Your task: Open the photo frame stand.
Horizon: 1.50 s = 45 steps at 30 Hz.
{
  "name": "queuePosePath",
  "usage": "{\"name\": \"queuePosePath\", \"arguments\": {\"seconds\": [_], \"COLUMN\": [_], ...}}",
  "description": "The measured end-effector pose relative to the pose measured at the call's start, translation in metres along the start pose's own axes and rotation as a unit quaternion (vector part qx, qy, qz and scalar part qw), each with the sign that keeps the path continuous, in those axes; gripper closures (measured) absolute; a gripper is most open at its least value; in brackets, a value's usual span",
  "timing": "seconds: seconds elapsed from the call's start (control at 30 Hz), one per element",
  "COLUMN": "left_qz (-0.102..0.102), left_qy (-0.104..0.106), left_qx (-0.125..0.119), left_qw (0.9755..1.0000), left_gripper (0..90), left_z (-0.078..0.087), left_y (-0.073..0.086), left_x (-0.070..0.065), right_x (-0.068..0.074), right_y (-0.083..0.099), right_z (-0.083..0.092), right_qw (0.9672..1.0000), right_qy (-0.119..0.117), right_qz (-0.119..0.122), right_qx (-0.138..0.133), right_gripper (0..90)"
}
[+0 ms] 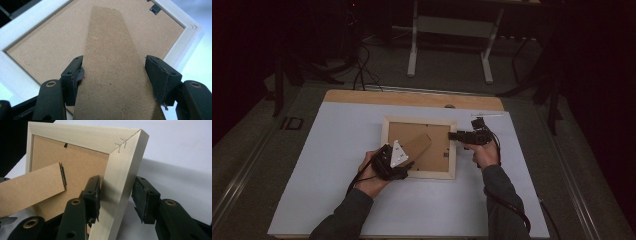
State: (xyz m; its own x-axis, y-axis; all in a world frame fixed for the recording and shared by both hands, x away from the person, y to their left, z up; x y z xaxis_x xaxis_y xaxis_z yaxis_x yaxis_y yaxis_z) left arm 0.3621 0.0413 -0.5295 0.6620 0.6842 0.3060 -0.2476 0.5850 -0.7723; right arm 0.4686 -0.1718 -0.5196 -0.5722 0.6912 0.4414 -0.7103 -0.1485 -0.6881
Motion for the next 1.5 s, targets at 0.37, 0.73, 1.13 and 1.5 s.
{"name": "queuePosePath", "arguments": {"seconds": [0.37,0.73,1.13,1.5], "left_qz": [0.017,0.073,0.148,0.176], "left_qy": [0.026,0.076,0.128,0.181], "left_qx": [0.011,0.013,0.012,0.028], "left_qw": [0.9995,0.9943,0.9807,0.9671], "left_gripper": [35.3,29.8,37.3,42.1], "left_z": [-0.002,-0.001,-0.002,-0.008], "left_y": [0.004,0.005,0.005,0.004], "left_x": [0.003,0.009,0.022,0.017], "right_x": [0.003,0.004,0.007,0.009], "right_y": [-0.001,-0.002,-0.004,-0.005], "right_z": [0.000,0.000,0.001,0.002], "right_qw": [0.9999,0.9999,0.9998,0.9997], "right_qy": [0.005,0.009,0.012,0.013], "right_qz": [0.004,0.005,0.014,0.017], "right_qx": [-0.009,-0.011,-0.010,-0.011], "right_gripper": [58.8,59.0,59.2,59.3]}}
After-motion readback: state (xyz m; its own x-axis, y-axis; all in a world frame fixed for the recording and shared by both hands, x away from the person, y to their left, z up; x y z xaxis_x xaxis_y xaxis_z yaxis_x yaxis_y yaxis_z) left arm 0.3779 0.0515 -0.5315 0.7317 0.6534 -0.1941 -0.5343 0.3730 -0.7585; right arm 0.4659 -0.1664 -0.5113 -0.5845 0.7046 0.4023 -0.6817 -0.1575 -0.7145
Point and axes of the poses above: each handheld gripper's, and its own axes: z roughly backward along the jaws, y roughly out of its underside, x roughly to its left, the point moved 8 cm from there along -z, roughly forward along the jaws, and after that the axes turned 4 degrees about -y, right-handed, at the moved point
